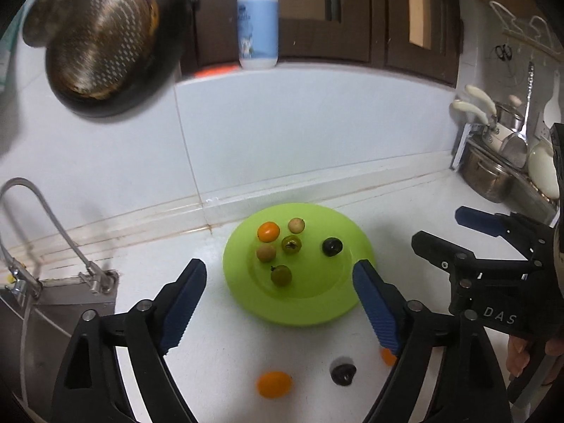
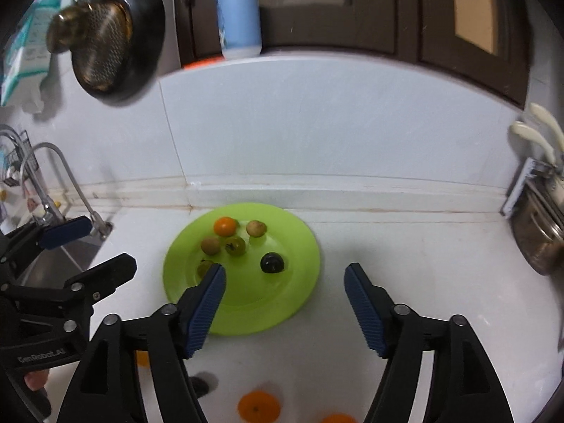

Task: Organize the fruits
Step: 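Lift both open tools away from the plate toward the remaining fruits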

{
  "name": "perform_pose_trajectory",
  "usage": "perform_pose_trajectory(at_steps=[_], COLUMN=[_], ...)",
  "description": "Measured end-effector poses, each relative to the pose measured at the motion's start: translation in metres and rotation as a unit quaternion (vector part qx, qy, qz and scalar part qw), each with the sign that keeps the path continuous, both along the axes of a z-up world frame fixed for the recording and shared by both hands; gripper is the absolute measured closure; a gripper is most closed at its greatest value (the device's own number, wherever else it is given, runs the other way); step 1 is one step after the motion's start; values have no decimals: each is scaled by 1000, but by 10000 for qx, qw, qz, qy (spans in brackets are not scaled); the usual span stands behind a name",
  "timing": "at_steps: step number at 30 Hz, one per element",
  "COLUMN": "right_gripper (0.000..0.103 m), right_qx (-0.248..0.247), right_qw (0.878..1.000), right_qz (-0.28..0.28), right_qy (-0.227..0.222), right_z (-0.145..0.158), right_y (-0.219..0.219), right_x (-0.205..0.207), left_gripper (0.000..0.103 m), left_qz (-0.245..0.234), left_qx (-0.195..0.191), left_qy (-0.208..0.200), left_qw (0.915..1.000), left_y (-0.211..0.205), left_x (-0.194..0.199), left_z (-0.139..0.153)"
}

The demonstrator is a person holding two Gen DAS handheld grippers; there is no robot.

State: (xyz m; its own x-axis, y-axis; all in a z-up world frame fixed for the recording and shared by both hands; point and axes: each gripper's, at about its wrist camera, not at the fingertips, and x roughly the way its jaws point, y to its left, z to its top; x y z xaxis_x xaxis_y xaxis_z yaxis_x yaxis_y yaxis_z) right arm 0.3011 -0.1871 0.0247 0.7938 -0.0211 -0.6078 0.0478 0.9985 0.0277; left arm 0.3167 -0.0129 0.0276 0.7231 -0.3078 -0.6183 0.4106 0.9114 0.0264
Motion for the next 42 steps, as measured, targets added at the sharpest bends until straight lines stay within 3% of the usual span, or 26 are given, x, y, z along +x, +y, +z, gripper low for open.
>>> perform_pose_trajectory(at_steps=[8,21,32,42], right_gripper=[23,23,23,23], right_qx=[180,142,37,153], right_qw=[9985,9961,9959,9943], right_qz=[-413,-856,-903,-982], right_qy=[-317,-167,-53,385], right_z=[3,-22,-43,-74], right_y=[0,-5,-5,-14], right_x=[-49,-98,-121,-122], left_gripper=[11,11,11,12], left_qz=[-74,-56,-285,-513], left_qx=[-23,0,-21,135], left_qy=[-230,-375,-213,-57], left_qw=[9997,9993,9994,9986], left_y=[6,10,7,-5], left_x=[-41,-84,-101,-99], left_z=[2,-23,-48,-74])
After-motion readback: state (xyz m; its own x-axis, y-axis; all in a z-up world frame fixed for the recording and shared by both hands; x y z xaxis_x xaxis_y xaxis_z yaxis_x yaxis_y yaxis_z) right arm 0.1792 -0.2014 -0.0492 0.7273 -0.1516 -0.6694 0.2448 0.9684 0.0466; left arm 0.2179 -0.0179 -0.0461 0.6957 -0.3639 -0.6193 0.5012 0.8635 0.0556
